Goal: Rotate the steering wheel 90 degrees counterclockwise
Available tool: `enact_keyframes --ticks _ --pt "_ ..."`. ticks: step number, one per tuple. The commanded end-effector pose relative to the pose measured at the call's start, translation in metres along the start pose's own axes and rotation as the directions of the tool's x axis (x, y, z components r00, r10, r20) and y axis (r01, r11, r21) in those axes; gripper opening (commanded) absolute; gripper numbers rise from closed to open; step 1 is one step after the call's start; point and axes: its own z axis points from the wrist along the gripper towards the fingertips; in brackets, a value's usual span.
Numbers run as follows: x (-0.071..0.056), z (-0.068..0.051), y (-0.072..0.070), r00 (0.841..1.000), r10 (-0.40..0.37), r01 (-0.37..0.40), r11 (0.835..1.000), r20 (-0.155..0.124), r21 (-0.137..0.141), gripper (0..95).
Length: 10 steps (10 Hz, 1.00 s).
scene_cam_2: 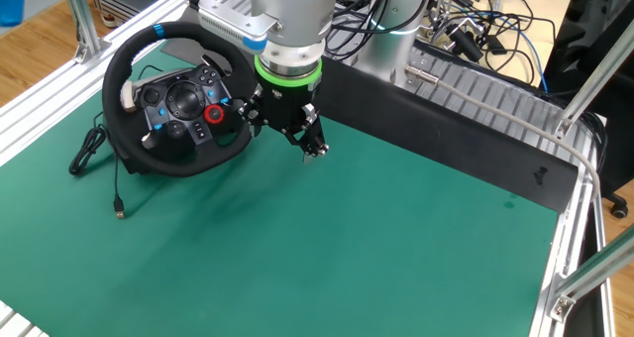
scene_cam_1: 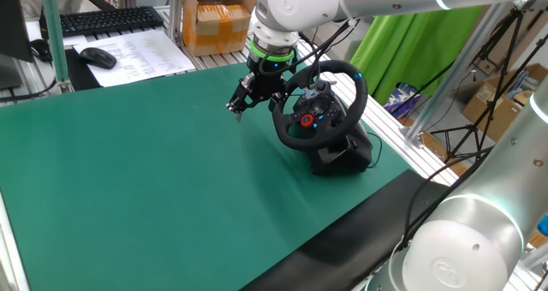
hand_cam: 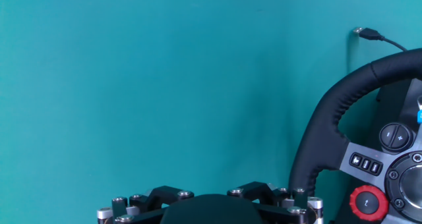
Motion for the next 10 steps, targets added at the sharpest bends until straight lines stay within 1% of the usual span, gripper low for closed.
enact_keyframes --ticks 1,2,3,5,6,7,8,9,10 --pt "0.000 0.000 0.000 1.000 0.000 0.000 1.000 0.000 0.000 95.0" --pt "0.002 0.001 0.001 0.993 0.108 -0.107 0.994 0.038 -0.037 0.0" --pt "0.008 0.004 0.003 0.993 0.116 -0.115 0.993 0.033 -0.037 0.0" --pt "0.026 0.012 0.008 0.989 0.142 -0.141 0.989 0.037 -0.037 0.0" --pt "0.044 0.020 0.012 0.990 0.136 -0.134 0.990 0.036 -0.039 0.0" --pt "0.058 0.025 0.015 0.990 0.139 -0.138 0.990 0.037 -0.039 0.0" --pt "0.069 0.026 0.018 0.989 0.142 -0.140 0.990 0.042 -0.035 0.0" --pt "0.070 0.025 0.020 0.990 0.137 -0.136 0.990 0.041 -0.030 0.0" --pt "0.068 0.020 0.021 0.992 0.122 -0.121 0.992 0.027 -0.028 0.0"
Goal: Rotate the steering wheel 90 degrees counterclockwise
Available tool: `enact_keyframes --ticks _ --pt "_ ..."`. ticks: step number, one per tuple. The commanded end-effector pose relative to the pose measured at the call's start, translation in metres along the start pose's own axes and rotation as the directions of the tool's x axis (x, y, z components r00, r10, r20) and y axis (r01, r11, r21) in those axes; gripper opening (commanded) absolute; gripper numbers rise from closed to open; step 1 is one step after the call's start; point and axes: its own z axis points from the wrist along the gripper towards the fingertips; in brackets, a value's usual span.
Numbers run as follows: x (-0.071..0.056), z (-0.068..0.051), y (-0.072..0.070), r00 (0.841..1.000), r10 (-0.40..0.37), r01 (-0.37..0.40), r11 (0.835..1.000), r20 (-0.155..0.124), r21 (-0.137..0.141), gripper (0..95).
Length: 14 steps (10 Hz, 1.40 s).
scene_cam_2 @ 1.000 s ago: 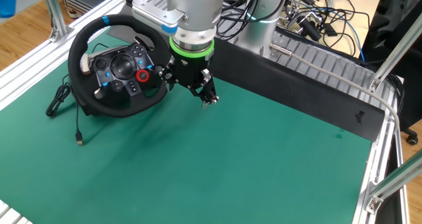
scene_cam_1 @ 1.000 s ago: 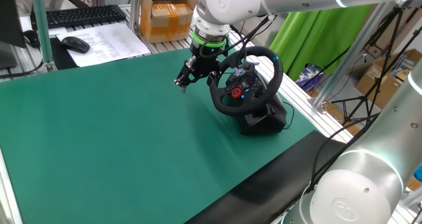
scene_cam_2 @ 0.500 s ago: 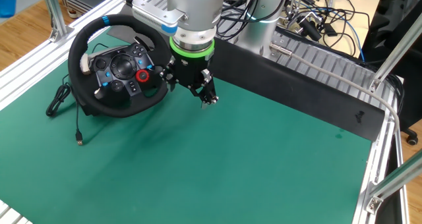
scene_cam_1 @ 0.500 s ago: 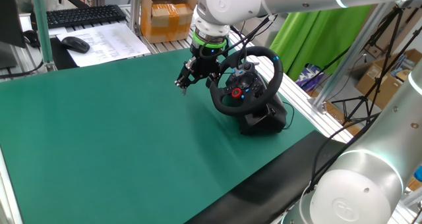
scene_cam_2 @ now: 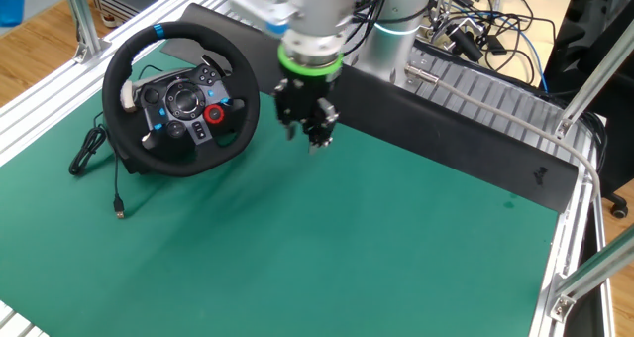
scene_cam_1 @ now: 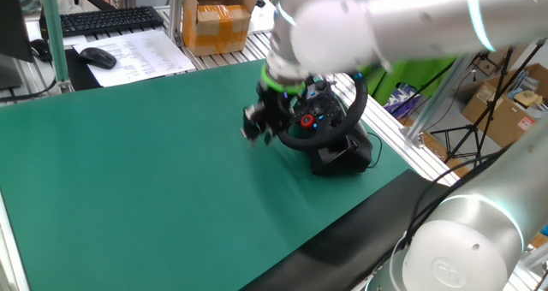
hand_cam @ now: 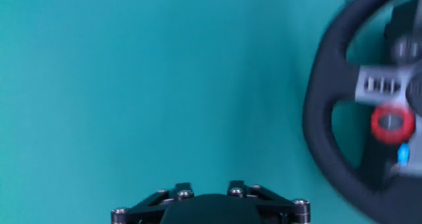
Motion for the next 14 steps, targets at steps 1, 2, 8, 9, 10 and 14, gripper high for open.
enact_keyframes --ticks 1,2,8,9,10,14 --pt "-0.009 -0.007 0.001 0.999 -0.022 0.022 1.000 -0.027 0.004 0.0" --pt "-0.015 -0.013 0.001 0.999 -0.023 0.023 1.000 -0.028 0.009 0.0" --pt "-0.046 -0.053 -0.011 0.995 -0.072 0.073 0.997 -0.064 0.023 0.0" --pt "-0.055 -0.059 -0.016 0.995 -0.078 0.079 0.997 -0.069 0.024 0.0" --pt "-0.061 -0.060 -0.019 0.995 -0.078 0.080 0.997 -0.065 0.023 0.0" --pt "-0.081 -0.055 -0.053 0.989 -0.128 0.129 0.991 -0.069 0.020 0.0"
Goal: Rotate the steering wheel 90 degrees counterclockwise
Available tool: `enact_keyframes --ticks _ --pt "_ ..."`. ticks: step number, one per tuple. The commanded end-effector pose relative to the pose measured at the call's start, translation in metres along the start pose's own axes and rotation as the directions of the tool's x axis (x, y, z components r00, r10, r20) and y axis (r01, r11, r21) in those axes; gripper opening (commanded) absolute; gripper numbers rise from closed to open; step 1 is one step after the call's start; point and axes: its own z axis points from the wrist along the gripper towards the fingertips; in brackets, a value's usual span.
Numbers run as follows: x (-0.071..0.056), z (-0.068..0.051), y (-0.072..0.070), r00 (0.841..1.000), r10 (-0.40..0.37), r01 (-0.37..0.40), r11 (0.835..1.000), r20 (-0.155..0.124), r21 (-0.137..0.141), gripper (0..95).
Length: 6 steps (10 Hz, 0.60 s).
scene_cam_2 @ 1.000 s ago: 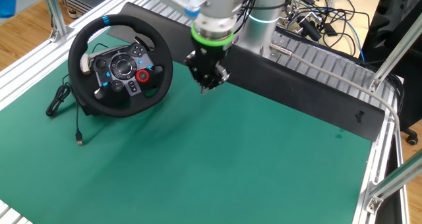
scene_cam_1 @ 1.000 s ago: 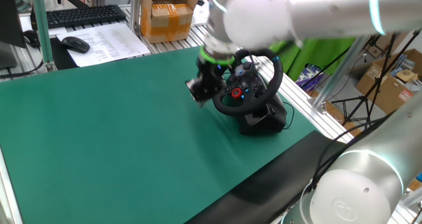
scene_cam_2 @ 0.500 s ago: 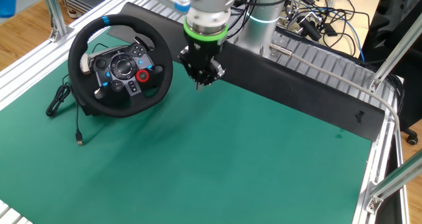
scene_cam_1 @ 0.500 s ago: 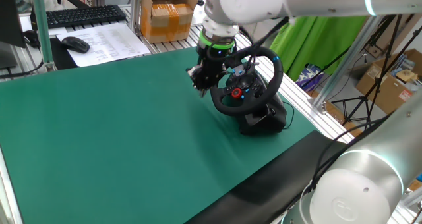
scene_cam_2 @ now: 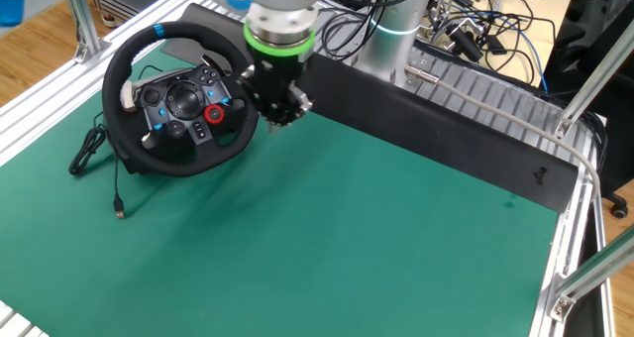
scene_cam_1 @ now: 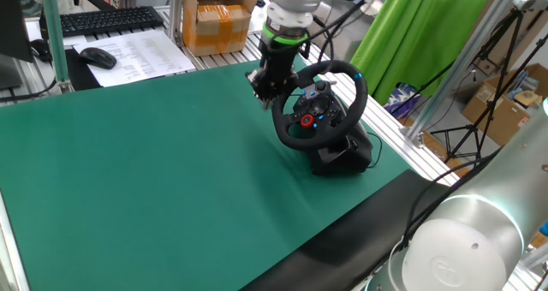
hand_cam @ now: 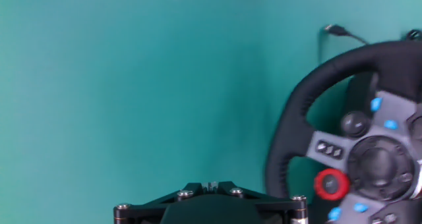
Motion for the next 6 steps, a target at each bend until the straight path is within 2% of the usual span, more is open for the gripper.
enact_keyframes --ticks 1,3,5,6 --pt "-0.0011 0.0094 -0.0200 1.000 -0.023 0.023 0.999 0.001 -0.024 0.0" --pt "-0.0010 0.0097 -0.0211 1.000 -0.002 0.001 1.000 -0.008 -0.024 0.0" --pt "-0.0010 0.0097 -0.0211 0.999 0.049 -0.050 0.997 -0.017 -0.060 0.0" --pt "-0.0010 0.0097 -0.0211 0.996 0.083 -0.085 0.992 -0.021 -0.089 0.0"
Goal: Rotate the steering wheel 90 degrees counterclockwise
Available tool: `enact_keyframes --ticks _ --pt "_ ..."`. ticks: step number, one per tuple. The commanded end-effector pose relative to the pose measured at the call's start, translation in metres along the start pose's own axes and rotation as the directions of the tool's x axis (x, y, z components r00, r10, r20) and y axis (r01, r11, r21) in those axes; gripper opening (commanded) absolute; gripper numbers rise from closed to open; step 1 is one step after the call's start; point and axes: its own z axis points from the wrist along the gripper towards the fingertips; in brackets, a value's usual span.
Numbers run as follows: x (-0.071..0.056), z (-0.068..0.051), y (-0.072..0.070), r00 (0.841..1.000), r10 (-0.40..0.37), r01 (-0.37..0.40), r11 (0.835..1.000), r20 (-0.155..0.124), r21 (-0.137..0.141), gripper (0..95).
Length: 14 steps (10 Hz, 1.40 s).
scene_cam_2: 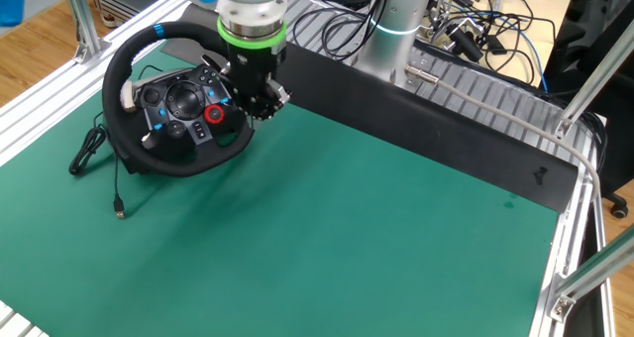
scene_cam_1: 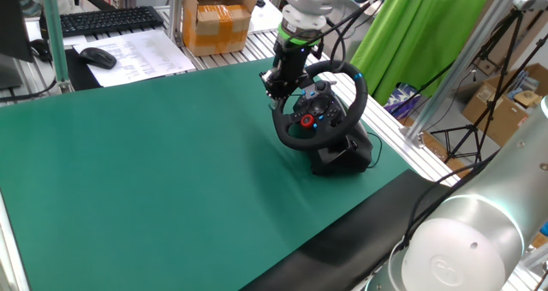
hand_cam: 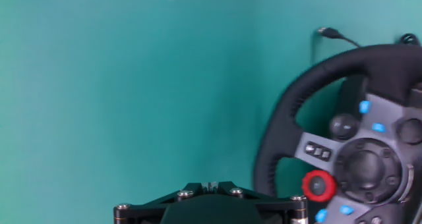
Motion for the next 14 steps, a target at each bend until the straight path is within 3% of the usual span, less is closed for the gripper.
enact_keyframes --ticks 1,4,7,9,11,14 --pt "-0.0015 0.0003 0.0003 0.997 0.070 -0.071 0.997 -0.013 -0.041 0.0" --pt "-0.0015 0.0003 0.0003 0.981 0.193 -0.195 0.976 -0.030 -0.101 0.0" --pt "-0.0015 0.0003 0.0003 0.965 0.259 -0.261 0.960 -0.028 -0.097 0.0" --pt "-0.0015 0.0003 0.0003 0.952 0.306 -0.306 0.949 -0.008 -0.082 0.0" --pt "-0.0015 0.0003 0.0003 0.950 0.313 -0.313 0.950 0.007 -0.023 0.0" --pt "-0.0015 0.0003 0.0003 0.943 0.333 -0.333 0.943 -0.008 -0.014 0.0"
